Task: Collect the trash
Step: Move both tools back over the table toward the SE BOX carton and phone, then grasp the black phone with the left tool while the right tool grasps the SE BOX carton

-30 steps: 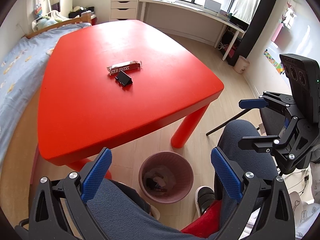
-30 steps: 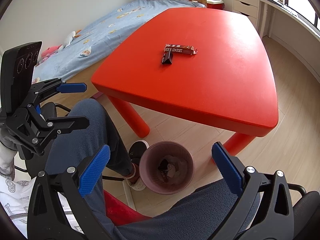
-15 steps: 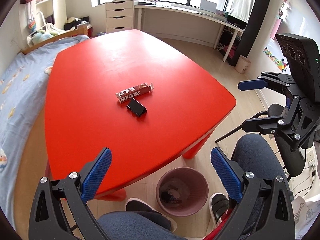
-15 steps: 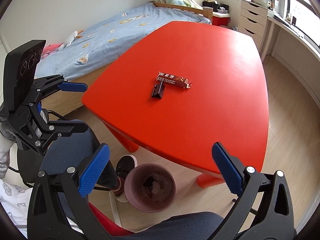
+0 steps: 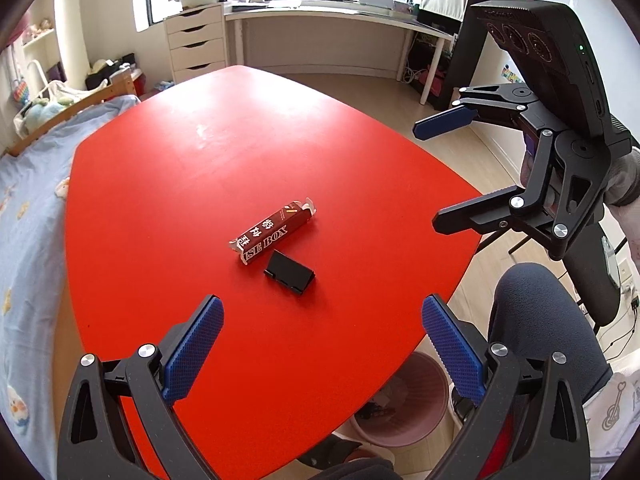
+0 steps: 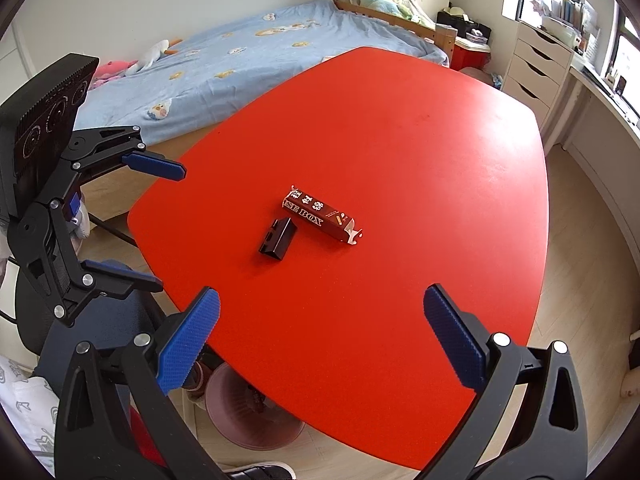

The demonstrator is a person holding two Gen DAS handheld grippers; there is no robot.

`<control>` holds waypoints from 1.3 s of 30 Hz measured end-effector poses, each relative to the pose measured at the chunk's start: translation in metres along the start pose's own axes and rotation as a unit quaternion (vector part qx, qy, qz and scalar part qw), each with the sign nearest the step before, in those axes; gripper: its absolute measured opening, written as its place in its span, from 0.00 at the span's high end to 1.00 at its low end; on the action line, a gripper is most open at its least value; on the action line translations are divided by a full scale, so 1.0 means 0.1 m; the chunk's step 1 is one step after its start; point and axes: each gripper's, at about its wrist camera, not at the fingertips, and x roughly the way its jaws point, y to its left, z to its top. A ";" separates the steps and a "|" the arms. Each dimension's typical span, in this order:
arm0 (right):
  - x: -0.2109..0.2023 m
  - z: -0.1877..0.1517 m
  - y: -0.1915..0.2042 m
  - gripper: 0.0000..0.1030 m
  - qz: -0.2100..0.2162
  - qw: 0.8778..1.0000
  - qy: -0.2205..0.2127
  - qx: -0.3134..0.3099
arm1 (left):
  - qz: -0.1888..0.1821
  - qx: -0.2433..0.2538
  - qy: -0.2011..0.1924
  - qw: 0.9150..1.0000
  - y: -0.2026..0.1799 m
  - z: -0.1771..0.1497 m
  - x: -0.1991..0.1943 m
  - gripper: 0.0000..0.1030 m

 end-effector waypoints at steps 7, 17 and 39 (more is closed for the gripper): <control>0.42 0.16 -0.17 0.03 0.014 0.999 0.018 -0.026 | -0.026 0.032 0.020 0.999 0.16 0.09 0.34 0.07; 0.90 0.29 -0.32 0.03 0.034 0.997 0.037 -0.052 | -0.071 0.064 0.034 0.995 0.31 0.10 0.69 0.07; 1.26 0.43 -0.25 0.52 0.053 0.993 0.033 -0.098 | -0.094 0.105 0.027 0.990 0.35 0.06 0.85 0.27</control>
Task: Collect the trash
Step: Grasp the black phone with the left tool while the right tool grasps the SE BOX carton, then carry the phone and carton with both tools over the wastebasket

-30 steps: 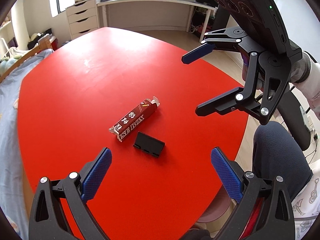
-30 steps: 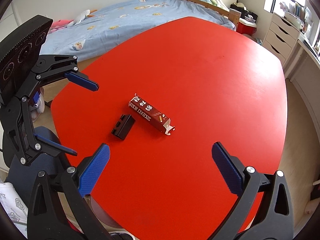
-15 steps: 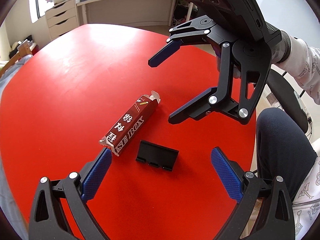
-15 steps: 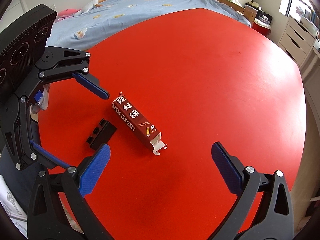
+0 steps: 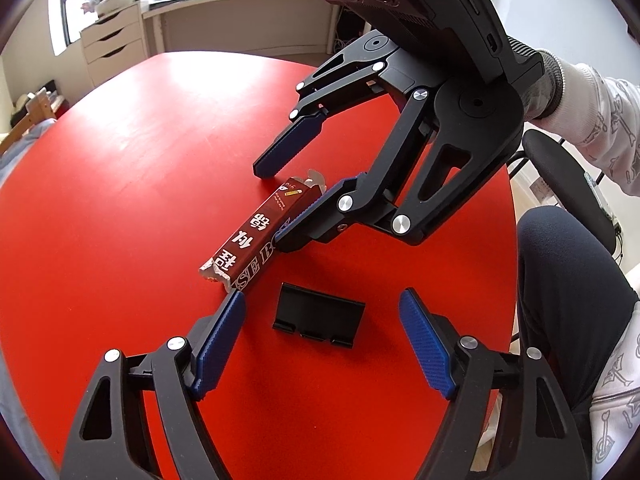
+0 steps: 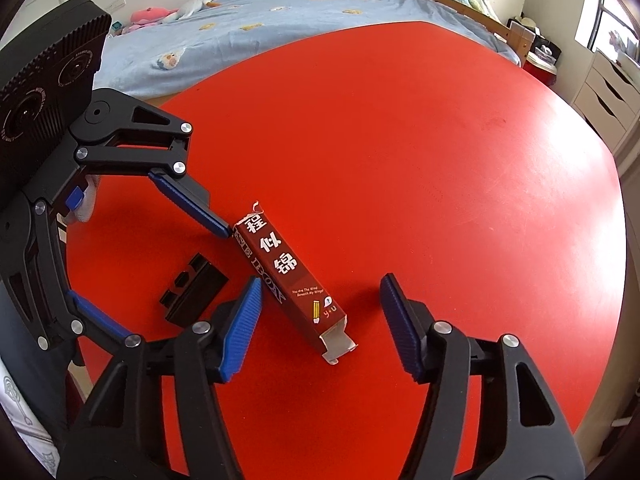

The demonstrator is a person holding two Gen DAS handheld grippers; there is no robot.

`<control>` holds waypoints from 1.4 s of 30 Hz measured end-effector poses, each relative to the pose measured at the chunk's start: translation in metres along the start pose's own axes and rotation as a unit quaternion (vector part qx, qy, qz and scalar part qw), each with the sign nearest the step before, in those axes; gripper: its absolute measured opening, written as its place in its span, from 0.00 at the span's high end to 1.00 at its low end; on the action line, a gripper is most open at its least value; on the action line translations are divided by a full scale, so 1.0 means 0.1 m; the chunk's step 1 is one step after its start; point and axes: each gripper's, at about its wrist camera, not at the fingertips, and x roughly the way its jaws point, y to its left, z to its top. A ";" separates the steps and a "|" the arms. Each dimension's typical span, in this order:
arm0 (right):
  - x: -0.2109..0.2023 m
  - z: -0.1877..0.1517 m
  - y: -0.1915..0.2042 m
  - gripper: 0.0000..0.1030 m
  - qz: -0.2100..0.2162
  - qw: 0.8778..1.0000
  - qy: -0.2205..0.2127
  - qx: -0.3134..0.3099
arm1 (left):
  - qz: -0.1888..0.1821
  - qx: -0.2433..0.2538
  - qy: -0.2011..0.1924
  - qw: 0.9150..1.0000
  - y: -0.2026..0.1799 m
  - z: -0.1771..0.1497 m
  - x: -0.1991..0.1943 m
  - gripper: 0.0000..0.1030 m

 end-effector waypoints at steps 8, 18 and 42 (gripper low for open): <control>-0.02 -0.02 0.04 0.77 -0.002 1.000 -0.002 -0.005 | 0.005 -0.007 -0.010 1.000 0.00 -0.02 -0.05 0.55; -0.08 -0.04 0.10 0.85 -0.009 1.000 -0.003 0.022 | 0.036 -0.058 -0.006 0.998 -0.03 -0.09 -0.15 0.61; -1.30 -0.65 0.80 0.85 -0.063 0.988 -0.057 0.129 | 0.117 -0.159 -0.058 0.978 -0.99 -0.19 -1.09 0.61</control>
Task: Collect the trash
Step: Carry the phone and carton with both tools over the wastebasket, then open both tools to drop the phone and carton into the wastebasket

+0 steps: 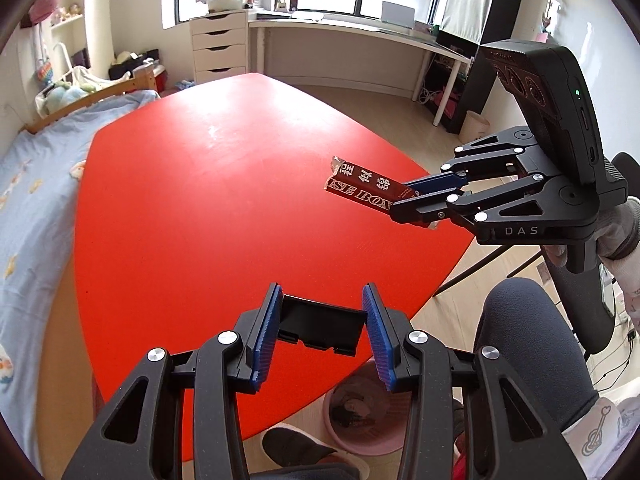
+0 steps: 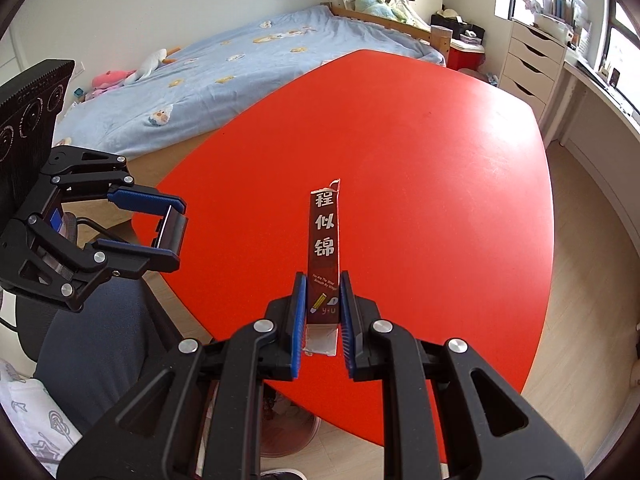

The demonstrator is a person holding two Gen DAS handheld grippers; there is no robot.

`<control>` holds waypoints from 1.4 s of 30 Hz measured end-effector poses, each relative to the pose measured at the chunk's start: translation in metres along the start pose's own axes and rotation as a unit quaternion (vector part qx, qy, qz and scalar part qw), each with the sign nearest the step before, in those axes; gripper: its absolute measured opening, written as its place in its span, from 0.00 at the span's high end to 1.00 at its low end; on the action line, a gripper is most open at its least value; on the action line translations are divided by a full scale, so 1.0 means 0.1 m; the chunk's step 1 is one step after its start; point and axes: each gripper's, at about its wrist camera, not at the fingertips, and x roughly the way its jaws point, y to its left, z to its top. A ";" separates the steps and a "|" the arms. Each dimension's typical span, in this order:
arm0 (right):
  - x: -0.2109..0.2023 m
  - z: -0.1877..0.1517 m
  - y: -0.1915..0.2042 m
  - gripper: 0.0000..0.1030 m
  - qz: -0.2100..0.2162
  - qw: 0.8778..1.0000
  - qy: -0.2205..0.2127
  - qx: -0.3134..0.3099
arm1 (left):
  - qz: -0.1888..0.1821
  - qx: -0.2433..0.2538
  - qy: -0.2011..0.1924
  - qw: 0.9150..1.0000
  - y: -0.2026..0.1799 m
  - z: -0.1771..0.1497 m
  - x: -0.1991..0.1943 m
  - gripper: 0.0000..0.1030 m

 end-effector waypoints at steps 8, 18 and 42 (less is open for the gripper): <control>-0.42 -0.37 0.31 0.85 -0.018 1.000 -0.013 0.016 | 0.015 -0.026 -0.008 1.000 -0.18 -0.19 -0.23 0.61; -0.68 -0.84 0.69 0.85 -0.028 0.999 -0.015 0.025 | 0.013 -0.044 -0.003 0.999 -0.39 -0.49 -0.29 0.61; -0.58 -1.37 0.90 0.85 0.004 0.999 0.014 0.050 | -0.009 -0.041 0.017 0.999 -0.63 -0.82 -0.15 0.61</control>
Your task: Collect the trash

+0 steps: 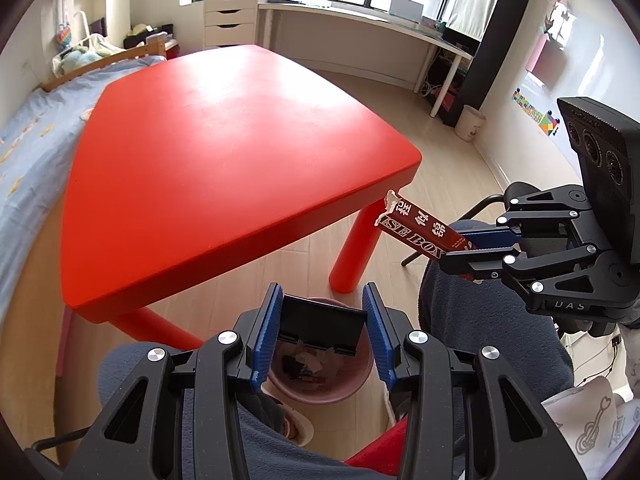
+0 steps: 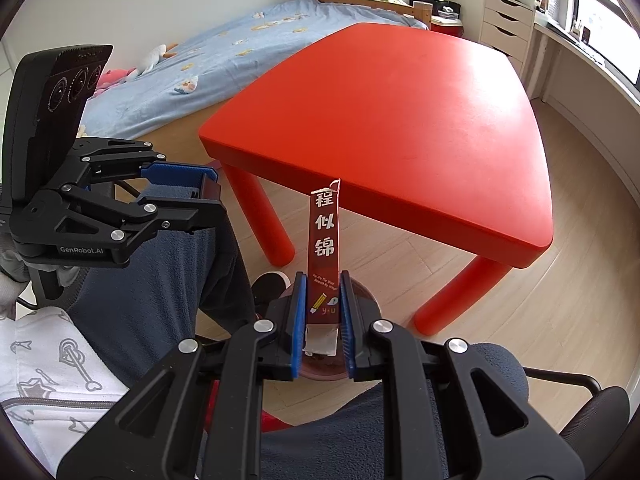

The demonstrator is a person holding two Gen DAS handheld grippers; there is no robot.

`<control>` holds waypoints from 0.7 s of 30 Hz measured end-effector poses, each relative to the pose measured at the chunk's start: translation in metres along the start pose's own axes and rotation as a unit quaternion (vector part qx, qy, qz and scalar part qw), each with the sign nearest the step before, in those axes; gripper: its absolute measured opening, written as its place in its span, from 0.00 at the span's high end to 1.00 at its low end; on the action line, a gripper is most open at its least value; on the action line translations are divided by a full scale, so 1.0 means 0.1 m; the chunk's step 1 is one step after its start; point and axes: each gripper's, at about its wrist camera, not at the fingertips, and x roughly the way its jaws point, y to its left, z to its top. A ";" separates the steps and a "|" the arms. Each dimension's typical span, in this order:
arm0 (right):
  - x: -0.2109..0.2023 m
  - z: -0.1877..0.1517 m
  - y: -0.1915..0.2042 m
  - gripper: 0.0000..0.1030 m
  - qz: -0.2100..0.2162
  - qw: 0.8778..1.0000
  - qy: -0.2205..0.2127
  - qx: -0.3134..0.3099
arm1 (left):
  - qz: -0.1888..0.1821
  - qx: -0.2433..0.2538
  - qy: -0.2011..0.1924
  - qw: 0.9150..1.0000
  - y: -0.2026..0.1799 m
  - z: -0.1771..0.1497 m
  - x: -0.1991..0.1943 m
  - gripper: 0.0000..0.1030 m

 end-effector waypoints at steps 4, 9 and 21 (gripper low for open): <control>-0.02 -0.03 -0.06 0.45 0.004 1.000 -0.003 0.007 | -0.005 -0.001 -0.001 1.000 0.01 0.00 0.02 0.43; -0.02 -0.05 -0.13 0.08 -0.011 1.000 -0.007 0.028 | 0.013 -0.017 -0.012 1.000 0.06 -0.01 0.02 0.08; 0.01 -0.04 -0.17 0.03 -0.003 0.999 -0.004 0.047 | 0.018 -0.039 -0.008 0.999 0.11 -0.04 -0.01 0.07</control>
